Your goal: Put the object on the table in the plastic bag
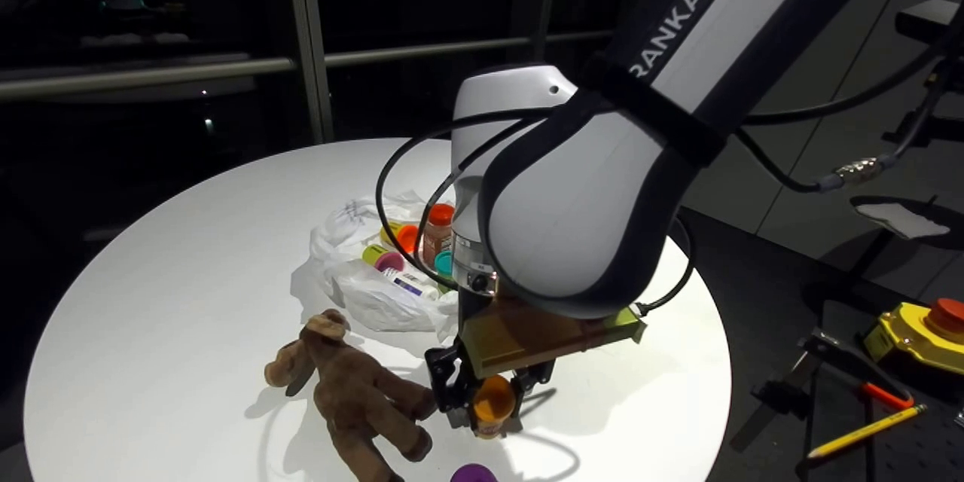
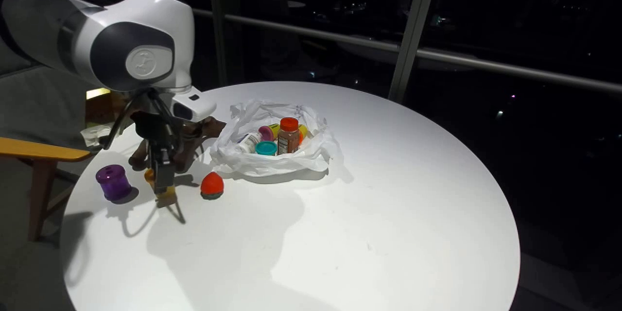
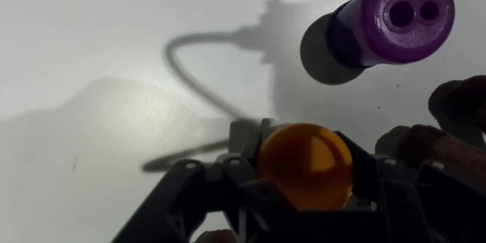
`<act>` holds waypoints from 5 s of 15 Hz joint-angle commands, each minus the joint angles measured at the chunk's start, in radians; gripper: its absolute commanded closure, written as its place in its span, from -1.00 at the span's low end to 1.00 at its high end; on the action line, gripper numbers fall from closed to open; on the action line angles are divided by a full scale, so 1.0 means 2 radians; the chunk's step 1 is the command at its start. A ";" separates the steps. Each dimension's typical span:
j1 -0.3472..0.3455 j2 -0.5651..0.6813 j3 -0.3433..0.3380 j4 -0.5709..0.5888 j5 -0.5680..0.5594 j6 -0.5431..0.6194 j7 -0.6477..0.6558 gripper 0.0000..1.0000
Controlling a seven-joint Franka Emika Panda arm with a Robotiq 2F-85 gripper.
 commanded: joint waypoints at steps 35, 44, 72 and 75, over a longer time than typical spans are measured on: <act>-0.054 0.173 -0.053 0.415 -0.074 -0.196 0.098 0.53; -0.041 0.224 -0.064 0.487 -0.074 -0.242 0.100 -0.46; 0.014 -0.019 -0.074 0.007 -0.202 -0.036 -0.081 -1.00; 0.005 -0.008 -0.071 0.010 -0.190 -0.019 -0.114 -1.00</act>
